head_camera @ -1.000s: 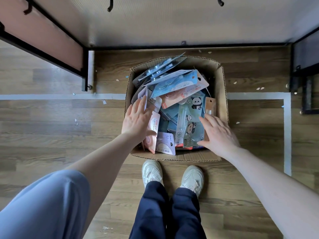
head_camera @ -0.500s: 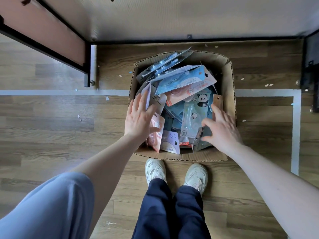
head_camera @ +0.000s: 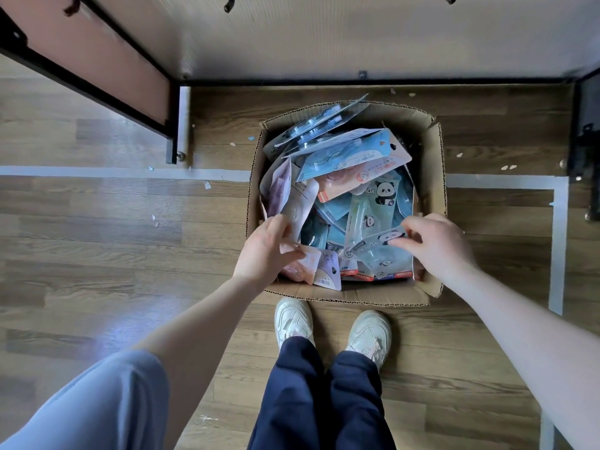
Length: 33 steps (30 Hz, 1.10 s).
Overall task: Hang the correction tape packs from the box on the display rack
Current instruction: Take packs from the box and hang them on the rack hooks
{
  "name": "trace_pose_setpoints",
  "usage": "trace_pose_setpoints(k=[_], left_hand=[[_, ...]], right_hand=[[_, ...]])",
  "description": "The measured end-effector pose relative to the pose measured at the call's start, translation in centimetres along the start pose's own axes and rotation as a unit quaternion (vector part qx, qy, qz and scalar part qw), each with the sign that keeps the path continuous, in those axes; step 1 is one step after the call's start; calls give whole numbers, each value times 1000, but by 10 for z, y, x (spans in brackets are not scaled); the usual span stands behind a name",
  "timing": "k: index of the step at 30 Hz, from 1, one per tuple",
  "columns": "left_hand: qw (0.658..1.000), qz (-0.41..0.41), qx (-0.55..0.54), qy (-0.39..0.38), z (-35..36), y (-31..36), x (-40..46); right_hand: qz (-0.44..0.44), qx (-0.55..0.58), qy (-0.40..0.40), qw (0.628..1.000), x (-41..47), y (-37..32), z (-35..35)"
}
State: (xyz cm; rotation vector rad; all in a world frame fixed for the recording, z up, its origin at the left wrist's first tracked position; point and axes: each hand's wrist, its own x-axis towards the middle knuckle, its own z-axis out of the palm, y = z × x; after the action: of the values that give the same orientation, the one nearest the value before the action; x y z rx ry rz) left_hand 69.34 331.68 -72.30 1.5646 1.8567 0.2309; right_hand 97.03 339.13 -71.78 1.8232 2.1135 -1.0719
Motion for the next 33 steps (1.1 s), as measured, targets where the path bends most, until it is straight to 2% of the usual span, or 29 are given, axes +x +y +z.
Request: trace_pose_setpoints(k=[4, 8, 13, 18, 21, 26, 33], left_hand=[[993, -89, -76, 17, 5, -2, -5], [978, -169, -126, 5, 5, -4, -4], [979, -178, -93, -43, -4, -1, 6], [980, -167, -75, -74, -7, 5, 3], [973, -183, -129, -59, -9, 5, -1], [935, -219, -277, -35, -25, 16, 3], [935, -183, -304, -10, -60, 39, 17]], right_hand=[[38, 48, 10, 998, -2, 4, 5], [37, 35, -19, 999, 1, 1, 10], [33, 52, -34, 998, 4, -3, 9], [47, 77, -10, 996, 1, -7, 3], [76, 117, 10, 990, 0, -9, -1], [106, 215, 37, 970, -1, -20, -19], [106, 260, 84, 956, -7, -43, -55]])
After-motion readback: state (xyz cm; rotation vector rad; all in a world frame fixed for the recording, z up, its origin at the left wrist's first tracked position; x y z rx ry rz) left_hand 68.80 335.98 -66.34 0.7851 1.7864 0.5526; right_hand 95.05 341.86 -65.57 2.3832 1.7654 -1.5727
